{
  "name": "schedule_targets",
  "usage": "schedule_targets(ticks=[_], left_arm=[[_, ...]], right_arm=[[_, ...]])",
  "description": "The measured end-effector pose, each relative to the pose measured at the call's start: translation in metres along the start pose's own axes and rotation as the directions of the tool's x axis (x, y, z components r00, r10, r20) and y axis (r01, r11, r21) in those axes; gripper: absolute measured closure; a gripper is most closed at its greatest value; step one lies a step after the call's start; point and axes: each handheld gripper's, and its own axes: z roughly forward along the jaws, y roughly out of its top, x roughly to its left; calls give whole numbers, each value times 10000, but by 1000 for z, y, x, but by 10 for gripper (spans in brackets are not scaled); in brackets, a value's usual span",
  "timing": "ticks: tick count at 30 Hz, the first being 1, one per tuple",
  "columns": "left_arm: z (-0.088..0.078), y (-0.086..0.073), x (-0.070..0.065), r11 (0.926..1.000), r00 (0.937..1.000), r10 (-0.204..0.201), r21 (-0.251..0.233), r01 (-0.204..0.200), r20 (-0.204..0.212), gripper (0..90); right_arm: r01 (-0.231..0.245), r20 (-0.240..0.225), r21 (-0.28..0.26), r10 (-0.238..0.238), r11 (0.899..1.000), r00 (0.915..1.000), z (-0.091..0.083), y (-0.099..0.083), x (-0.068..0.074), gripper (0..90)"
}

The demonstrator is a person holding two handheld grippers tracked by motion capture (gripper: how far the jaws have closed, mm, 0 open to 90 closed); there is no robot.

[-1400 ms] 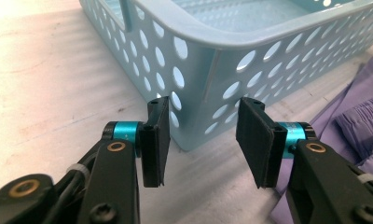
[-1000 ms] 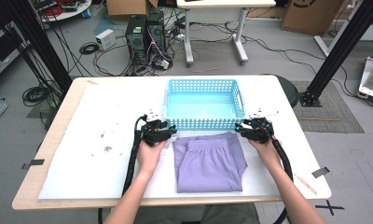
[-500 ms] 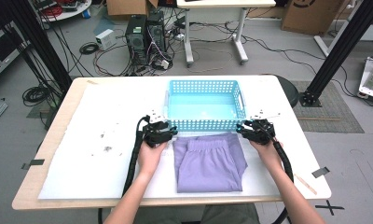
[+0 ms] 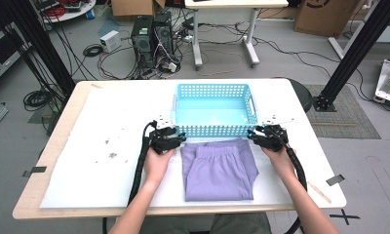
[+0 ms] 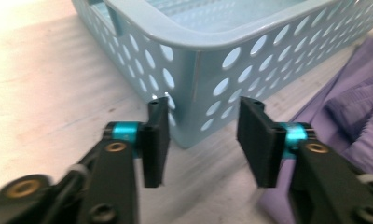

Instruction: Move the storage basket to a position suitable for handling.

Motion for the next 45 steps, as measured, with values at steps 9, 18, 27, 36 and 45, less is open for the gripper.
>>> schedule_targets(ticks=[9,18,27,36,45], left_arm=[[-19,-2,-3,9977,9978,618,-257,-623,-221,327],[-60,-16,-3,9889,9926,1214,-853,-1218,-98,304],[-98,-42,-3,9804,9869,1607,-1133,-1614,-154,272],[-108,-53,1,9786,9854,1687,-1157,-1701,-225,269],[-107,-54,-4,9777,9856,1692,-1276,-1671,63,268]], right_arm=[[-205,-274,-333,196,9992,9994,-11,-5,-1,386],[-305,-347,-1013,271,9944,9990,-34,-16,1,300],[38,-404,-1173,-86,9931,9991,-56,-40,6,288],[102,-263,-1265,-136,9919,9996,-66,-53,9,282],[156,-338,-1524,-210,9882,9992,-69,-54,13,285]])
